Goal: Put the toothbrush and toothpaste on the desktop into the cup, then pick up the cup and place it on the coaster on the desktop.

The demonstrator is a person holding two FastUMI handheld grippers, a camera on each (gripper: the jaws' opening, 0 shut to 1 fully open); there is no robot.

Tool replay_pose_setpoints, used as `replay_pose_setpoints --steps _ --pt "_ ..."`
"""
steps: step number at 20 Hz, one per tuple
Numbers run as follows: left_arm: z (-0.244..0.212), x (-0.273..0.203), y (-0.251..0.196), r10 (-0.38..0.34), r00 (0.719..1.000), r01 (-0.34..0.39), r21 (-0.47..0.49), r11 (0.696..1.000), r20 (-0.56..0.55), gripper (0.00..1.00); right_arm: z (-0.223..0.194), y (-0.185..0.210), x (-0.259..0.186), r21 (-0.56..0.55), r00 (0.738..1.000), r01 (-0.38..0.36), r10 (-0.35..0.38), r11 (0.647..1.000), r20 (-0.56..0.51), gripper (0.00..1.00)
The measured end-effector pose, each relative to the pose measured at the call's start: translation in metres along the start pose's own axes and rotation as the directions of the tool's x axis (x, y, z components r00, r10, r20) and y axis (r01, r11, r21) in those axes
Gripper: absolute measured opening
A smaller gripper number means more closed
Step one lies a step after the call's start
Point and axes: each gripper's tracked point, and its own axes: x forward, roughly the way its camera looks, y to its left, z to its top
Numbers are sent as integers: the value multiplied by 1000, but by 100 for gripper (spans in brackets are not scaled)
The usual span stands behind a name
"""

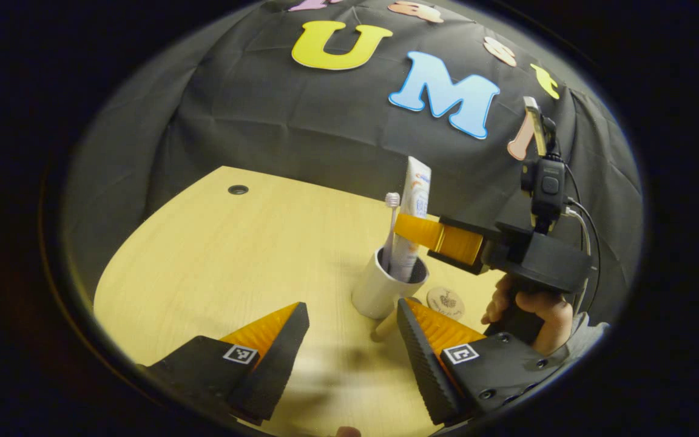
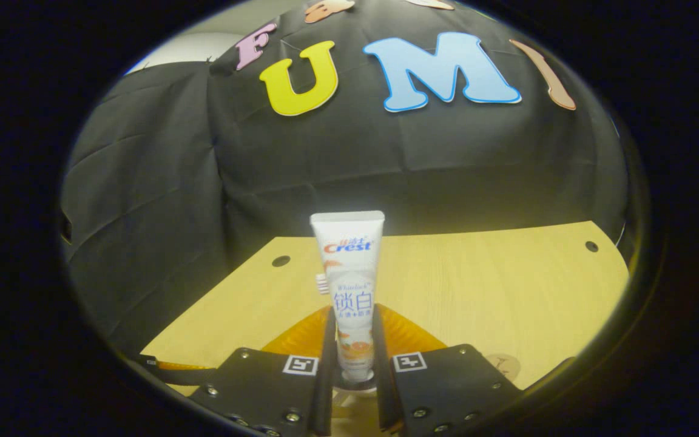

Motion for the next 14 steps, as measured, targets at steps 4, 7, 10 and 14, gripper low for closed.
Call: replay_pose_setpoints --steps 4,7,10,14 --pt "0 1 0 0 1000 0 0 1000 -2 96 -5 6 -9 -19 1000 -27 27 999 -11 56" --pt "0 1 -3 -5 1000 5 6 1000 -3 96 -5 5 -15 -28 1000 -20 20 999 -14 81" --pt "0 2 -8 -14 1000 14 19 1000 -8 94 1 3 -23 -28 1000 -16 16 999 -1 88" --pt "-1 5 -17 -27 999 28 37 999 -18 95 15 -2 -35 -17 1000 -8 8 1000 29 88"
